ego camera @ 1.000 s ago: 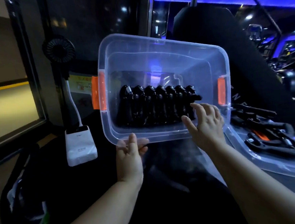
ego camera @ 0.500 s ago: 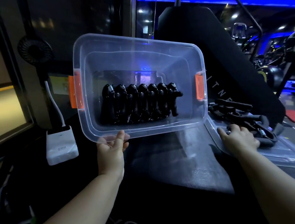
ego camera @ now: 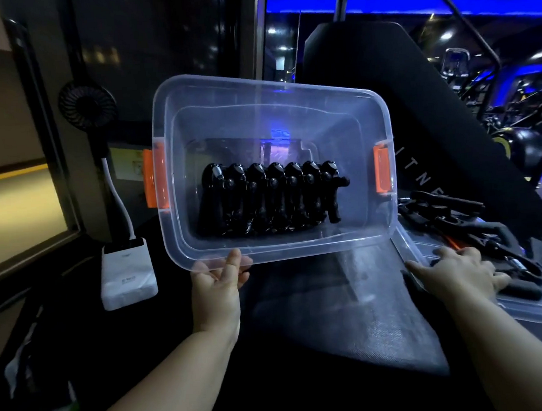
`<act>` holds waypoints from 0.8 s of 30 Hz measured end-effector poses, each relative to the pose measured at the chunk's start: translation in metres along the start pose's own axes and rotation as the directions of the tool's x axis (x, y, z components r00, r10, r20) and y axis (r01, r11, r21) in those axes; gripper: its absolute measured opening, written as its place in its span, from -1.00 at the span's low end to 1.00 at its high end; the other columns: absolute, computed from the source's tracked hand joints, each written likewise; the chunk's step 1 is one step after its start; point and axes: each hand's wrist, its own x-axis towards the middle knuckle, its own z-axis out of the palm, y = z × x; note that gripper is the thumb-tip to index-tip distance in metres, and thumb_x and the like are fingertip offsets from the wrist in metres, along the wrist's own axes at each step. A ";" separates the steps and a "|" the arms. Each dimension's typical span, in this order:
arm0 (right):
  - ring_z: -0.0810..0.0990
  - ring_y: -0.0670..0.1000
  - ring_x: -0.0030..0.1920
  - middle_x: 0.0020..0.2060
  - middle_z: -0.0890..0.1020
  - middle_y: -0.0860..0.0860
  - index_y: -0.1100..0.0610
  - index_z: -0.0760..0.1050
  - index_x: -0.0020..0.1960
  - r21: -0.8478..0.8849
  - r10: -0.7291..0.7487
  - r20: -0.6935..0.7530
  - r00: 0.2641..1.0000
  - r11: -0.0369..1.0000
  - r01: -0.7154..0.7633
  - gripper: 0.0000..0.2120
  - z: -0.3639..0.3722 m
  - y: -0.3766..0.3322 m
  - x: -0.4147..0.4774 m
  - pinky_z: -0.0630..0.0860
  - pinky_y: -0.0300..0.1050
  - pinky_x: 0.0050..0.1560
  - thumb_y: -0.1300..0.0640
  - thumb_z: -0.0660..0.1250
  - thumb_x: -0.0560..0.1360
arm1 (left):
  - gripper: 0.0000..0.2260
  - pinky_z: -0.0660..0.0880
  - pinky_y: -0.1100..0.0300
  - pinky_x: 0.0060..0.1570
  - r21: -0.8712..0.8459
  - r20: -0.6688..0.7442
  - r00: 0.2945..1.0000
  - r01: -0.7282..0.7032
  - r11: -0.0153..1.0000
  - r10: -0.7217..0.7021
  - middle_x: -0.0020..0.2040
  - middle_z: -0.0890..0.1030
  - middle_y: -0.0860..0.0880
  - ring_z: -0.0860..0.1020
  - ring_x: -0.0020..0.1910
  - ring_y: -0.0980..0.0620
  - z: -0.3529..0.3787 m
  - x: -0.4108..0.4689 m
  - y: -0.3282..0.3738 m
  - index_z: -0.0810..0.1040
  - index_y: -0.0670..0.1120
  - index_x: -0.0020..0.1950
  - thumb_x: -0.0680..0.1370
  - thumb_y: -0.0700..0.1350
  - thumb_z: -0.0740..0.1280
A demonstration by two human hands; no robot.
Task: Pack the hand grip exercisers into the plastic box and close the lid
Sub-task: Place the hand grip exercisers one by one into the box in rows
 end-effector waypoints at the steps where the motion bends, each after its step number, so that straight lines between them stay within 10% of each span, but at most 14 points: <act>1: 0.38 0.22 0.23 0.26 0.40 0.10 -0.13 0.47 0.28 -0.001 -0.001 0.004 1.000 1.000 0.001 -0.36 0.000 0.000 0.000 0.21 0.16 0.23 -0.48 0.16 0.35 | -0.86 0.52 0.25 -0.21 -0.001 0.000 1.000 -0.002 1.000 0.002 -0.27 0.67 -0.06 0.66 -0.19 0.07 -0.001 0.000 0.000 0.37 -0.10 -0.07 0.55 -0.13 0.33; 17: 0.44 0.17 0.12 0.11 0.41 0.07 -0.13 0.59 -0.12 0.126 -0.071 -0.092 0.993 0.989 0.082 -0.70 -0.005 -0.001 -0.003 0.18 0.14 0.23 -0.31 0.31 0.36 | -0.86 0.51 0.24 -0.20 0.007 0.007 1.000 -0.015 1.000 0.015 -0.28 0.67 -0.06 0.66 -0.18 0.07 -0.001 0.002 -0.002 0.36 -0.08 -0.08 0.55 -0.12 0.32; 24: 0.45 0.12 0.19 0.15 0.50 0.03 -0.15 0.49 0.14 0.223 -0.160 -0.168 0.973 0.955 0.195 -0.69 -0.003 -0.002 -0.015 0.20 0.06 0.16 -0.09 0.35 0.40 | -0.86 0.49 0.23 -0.19 0.006 0.011 1.000 -0.019 1.000 0.018 -0.26 0.66 -0.07 0.65 -0.19 0.06 0.000 0.000 -0.001 0.36 -0.10 -0.06 0.55 -0.14 0.32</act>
